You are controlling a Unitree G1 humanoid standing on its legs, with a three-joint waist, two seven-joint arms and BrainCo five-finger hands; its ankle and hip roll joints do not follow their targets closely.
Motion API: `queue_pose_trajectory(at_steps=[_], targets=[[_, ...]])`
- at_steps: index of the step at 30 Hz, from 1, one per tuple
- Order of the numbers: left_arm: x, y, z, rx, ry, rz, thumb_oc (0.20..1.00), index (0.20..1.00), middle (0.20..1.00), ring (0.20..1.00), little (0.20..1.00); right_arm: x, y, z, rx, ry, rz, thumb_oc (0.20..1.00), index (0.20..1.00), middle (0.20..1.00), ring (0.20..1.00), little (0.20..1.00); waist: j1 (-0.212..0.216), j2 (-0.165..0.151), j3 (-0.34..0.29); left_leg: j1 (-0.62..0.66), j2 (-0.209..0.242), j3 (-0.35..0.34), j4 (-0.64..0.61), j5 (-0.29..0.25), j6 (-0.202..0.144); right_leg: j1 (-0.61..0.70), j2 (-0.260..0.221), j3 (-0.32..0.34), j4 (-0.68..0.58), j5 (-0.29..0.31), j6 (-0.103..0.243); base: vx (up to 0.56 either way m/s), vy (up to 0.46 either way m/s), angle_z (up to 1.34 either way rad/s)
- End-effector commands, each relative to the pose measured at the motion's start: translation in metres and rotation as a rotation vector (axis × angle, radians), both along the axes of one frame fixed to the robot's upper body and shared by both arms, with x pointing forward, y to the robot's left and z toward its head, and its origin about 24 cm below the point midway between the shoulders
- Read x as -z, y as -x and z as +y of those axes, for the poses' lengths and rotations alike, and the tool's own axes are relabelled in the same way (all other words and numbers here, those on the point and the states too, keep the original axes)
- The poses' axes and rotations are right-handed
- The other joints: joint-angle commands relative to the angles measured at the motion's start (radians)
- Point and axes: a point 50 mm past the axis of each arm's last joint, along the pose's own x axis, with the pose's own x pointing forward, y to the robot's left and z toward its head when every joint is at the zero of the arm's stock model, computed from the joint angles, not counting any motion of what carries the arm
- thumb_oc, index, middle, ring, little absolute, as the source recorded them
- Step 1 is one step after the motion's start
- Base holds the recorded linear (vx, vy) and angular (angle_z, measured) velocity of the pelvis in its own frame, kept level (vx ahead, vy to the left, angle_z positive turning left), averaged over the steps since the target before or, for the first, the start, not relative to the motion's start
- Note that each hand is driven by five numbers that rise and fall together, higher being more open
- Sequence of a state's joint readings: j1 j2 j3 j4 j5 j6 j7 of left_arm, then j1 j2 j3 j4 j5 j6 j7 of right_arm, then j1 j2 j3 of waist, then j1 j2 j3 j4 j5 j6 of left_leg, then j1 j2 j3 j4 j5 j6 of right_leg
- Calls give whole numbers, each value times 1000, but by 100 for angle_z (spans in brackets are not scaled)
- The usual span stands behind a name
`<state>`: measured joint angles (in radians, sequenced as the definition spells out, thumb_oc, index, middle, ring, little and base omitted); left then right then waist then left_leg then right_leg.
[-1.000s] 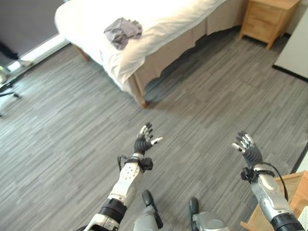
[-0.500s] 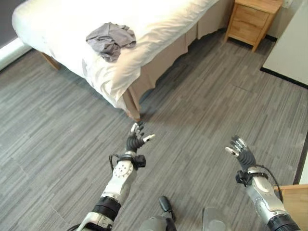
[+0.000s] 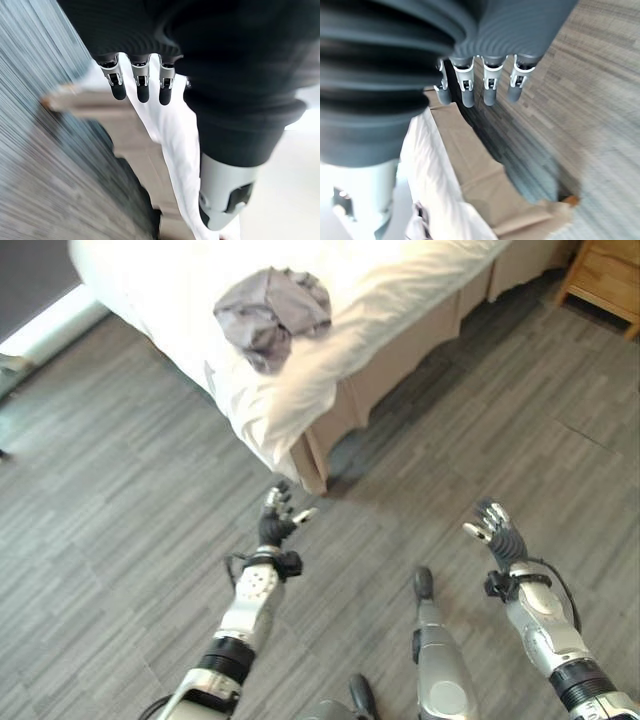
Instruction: Pick up bed clothes into laundry basket.
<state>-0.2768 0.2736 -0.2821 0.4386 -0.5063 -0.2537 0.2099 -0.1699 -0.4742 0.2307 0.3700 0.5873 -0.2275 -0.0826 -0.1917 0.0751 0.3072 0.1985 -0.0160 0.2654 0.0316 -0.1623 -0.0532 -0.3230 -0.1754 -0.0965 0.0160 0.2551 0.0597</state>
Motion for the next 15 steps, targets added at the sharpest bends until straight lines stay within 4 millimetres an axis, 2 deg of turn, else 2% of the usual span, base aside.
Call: queue_pose_trajectory(at_steps=[1, 2, 4, 5, 6, 7, 8, 9, 10, 11, 12, 13, 14, 15], targets=[[-41, -16, -7, 53, 13, -183, 1000, 1000, 1000, 1000, 1000, -33, -7, -8, 0, 61, -160, 1000, 1000, 1000, 1000, 1000, -58, -15, -18, -111, 154, -32, 380, 194, -89, 56, -13, -8, 57, -106, 68, 477, -494, 15], [-43, -15, -11, 83, 28, -192, 1000, 1000, 1000, 1000, 1000, -31, -1, -14, 9, 58, -156, 1000, 1000, 1000, 1000, 1000, -33, -35, -17, -206, 180, -45, 584, 255, -90, 130, 9, -19, 47, -147, 17, 508, -531, 34], [-44, -17, -13, 74, 36, -191, 1000, 1000, 1000, 1000, 1000, -27, 4, -23, 41, 71, -136, 1000, 1000, 1000, 1000, 1000, -17, -52, -13, -270, 198, -25, 633, 254, -83, 194, 17, -22, 30, -182, -2, 349, -357, 13], [-44, -17, -13, 74, 36, -191, 1000, 1000, 1000, 1000, 1000, -27, 4, -23, 41, 70, -136, 1000, 1000, 1000, 1000, 1000, -17, -54, -15, -271, 195, -24, 631, 257, -82, 192, 14, -21, 29, -180, -2, 245, -162, -16], [-46, -21, -16, 70, 42, -192, 1000, 1000, 1000, 1000, 1000, -26, 3, -26, 59, 97, -127, 1000, 1000, 1000, 1000, 1000, -11, -63, -14, -302, 231, 9, 578, 261, -80, 225, 11, -19, 16, -187, 2, 332, -82, -16], [-50, -26, -19, 73, 44, -201, 1000, 1000, 1000, 1000, 1000, -32, 0, -28, 64, 122, -143, 1000, 1000, 1000, 1000, 1000, -1, -65, -12, -334, 251, 30, 460, 260, -86, 265, 13, -11, 1, -202, 14, 436, -58, -20], [-51, -26, -18, 68, 40, -205, 1000, 1000, 1000, 1000, 1000, -33, 0, -29, 64, 124, -147, 1000, 1000, 1000, 1000, 1000, 2, -58, -19, -334, 244, 53, 322, 285, -91, 265, 15, -4, -5, -206, 25, 310, 5, -10], [-51, -26, -18, 68, 40, -205, 1000, 1000, 1000, 1000, 1000, -33, 0, -29, 64, 124, -146, 1000, 1000, 1000, 1000, 1000, 2, -58, -17, -331, 244, 52, 324, 282, -92, 269, 16, -4, -4, -208, 26, 230, 69, -28], [-49, -25, -13, 53, 29, -200, 1000, 1000, 1000, 1000, 1000, -32, 2, -29, 58, 132, -144, 1000, 1000, 1000, 1000, 1000, 13, -45, -23, -340, 225, 33, 178, 304, -96, 274, 21, -1, -8, -212, 37, 245, 82, -44], [-48, -23, -9, 42, 23, -200, 1000, 1000, 1000, 1000, 1000, -30, 4, -29, 48, 146, -135, 1000, 1000, 1000, 1000, 1000, 21, -40, -29, -326, 208, 9, 86, 323, -98, 284, 24, 8, -8, -218, 45, 339, 108, -49], [-47, -22, -7, 37, 20, -200, 1000, 1000, 1000, 1000, 1000, -29, 5, -28, 45, 153, -131, 1000, 1000, 1000, 1000, 1000, 23, -33, -35, -325, 204, 0, 35, 349, -107, 288, 28, 14, -11, -218, 49, 384, 119, -68], [-47, -21, -6, 42, 10, -202, 1000, 1000, 1000, 1000, 1000, -27, 5, -27, 43, 153, -128, 1000, 1000, 1000, 1000, 1000, 16, -24, -45, -301, 202, 29, 17, 369, -118, 308, 28, 14, -15, -224, 50, 269, 82, -69], [-46, -21, -6, 42, 10, -202, 1000, 1000, 1000, 1000, 1000, -27, 5, -27, 43, 153, -128, 1000, 1000, 1000, 1000, 1000, 17, -24, -43, -298, 202, 31, 16, 370, -118, 310, 29, 15, -15, -224, 50, 315, 153, -68], [-46, -21, -4, 39, 7, -203, 1000, 1000, 1000, 1000, 1000, -25, 6, -26, 40, 142, -126, 1000, 1000, 1000, 1000, 1000, 6, -10, -52, -260, 193, 82, -13, 336, -105, 317, 27, 13, -14, -235, 57, 146, 100, -44]])
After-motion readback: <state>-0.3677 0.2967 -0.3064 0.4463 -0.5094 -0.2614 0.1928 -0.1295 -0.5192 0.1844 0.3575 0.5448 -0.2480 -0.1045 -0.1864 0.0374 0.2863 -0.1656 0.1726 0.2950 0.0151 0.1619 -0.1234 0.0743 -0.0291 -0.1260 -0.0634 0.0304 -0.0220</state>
